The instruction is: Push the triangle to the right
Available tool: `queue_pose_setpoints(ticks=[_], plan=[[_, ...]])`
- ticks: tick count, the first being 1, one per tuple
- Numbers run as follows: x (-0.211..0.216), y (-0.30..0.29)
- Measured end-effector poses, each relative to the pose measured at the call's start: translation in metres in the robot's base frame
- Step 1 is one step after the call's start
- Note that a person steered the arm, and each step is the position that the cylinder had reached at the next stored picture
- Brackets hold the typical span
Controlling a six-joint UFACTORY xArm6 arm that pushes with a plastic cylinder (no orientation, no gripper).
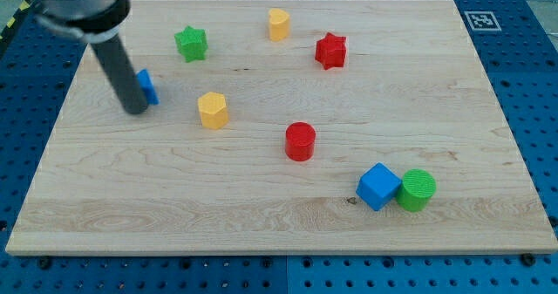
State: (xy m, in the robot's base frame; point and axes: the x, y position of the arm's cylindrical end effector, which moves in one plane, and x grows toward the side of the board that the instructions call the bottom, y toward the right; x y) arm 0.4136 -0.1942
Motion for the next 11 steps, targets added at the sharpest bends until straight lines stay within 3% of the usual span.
queue_pose_setpoints(ticks=[1,3,4,6,7,8,9,11], plan=[[-0.022,0.000],[-0.019,-0.056],[-0.044,-0.042],[-0.026,0.051],[-0.032,0.002],[-0.055,0.001],[-0.051,0.056],[0.007,0.198]])
